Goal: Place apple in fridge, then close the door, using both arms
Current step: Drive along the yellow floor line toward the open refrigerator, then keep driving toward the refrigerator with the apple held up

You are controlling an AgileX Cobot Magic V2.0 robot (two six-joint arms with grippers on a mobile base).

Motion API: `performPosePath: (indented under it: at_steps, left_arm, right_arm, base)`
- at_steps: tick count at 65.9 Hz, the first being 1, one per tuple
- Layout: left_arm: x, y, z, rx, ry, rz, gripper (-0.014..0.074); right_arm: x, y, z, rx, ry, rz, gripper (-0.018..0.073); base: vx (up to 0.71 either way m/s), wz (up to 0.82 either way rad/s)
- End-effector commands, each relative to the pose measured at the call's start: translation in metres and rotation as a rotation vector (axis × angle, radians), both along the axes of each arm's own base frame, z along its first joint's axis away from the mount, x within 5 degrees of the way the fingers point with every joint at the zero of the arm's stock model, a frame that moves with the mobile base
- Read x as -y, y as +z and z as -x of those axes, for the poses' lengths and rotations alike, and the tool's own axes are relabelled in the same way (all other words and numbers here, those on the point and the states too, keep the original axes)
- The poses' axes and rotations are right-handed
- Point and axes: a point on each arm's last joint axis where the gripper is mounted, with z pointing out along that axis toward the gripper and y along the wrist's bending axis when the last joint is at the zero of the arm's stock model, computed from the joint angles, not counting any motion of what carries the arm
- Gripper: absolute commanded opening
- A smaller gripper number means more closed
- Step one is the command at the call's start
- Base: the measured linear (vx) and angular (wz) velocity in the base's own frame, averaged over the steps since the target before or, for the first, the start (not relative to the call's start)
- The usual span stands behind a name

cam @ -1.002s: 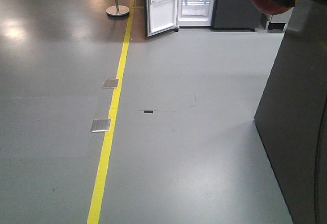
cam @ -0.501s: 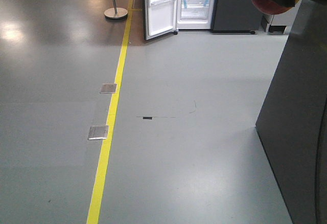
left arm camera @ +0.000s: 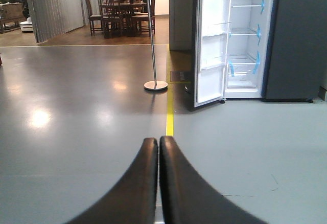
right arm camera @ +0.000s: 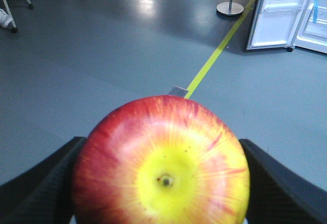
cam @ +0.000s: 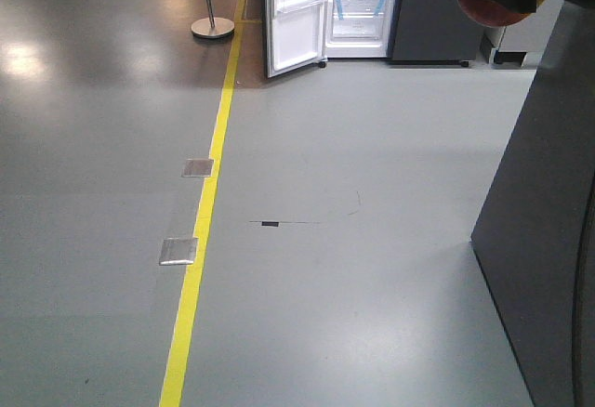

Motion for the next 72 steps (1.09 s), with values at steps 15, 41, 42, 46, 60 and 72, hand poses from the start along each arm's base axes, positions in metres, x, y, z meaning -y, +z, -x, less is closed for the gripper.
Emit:
performPosePath:
  at_steps: [15, 41, 42, 46, 60, 72]
  left_arm:
    - [0.0027, 0.0135, 0.0011, 0.095, -0.031, -0.002, -0.0006]
    - [0.0027, 0.0135, 0.0011, 0.095, -0.031, -0.002, -0.0006]
    - [0.0027, 0.0135, 0.0011, 0.095, -0.031, -0.002, -0.0006]
    - [0.0027, 0.0135, 0.0011, 0.095, -0.031, -0.002, -0.0006]
    - [0.0027, 0.0135, 0.0011, 0.095, -0.031, -0.002, -0.0006]
    - [0.0027, 0.0135, 0.0011, 0.095, -0.031, -0.002, -0.0006]
  right_arm:
    - [0.0014, 0.0239, 0.0101, 0.111, -0.025, -0.047, 0.0122]
    - [0.0014, 0.0239, 0.0101, 0.111, -0.025, -0.047, 0.0122]
    - [0.0014, 0.0239, 0.0101, 0.111, -0.025, -0.047, 0.0122]
    - [0.0014, 0.0239, 0.0101, 0.111, -0.025, -0.047, 0.0122]
    - [0.0014, 0.0239, 0.0101, 0.111, -0.025, -0.047, 0.0122]
    - [0.0014, 0.0239, 0.0101, 0.111, -0.025, -0.047, 0.0122]
  base:
    - [0.07, -0.01]
    - [0.07, 0.0]
    - [0.06, 0.0]
    - [0.07, 0.0]
    - [0.07, 0.01]
    - [0.08, 0.0]
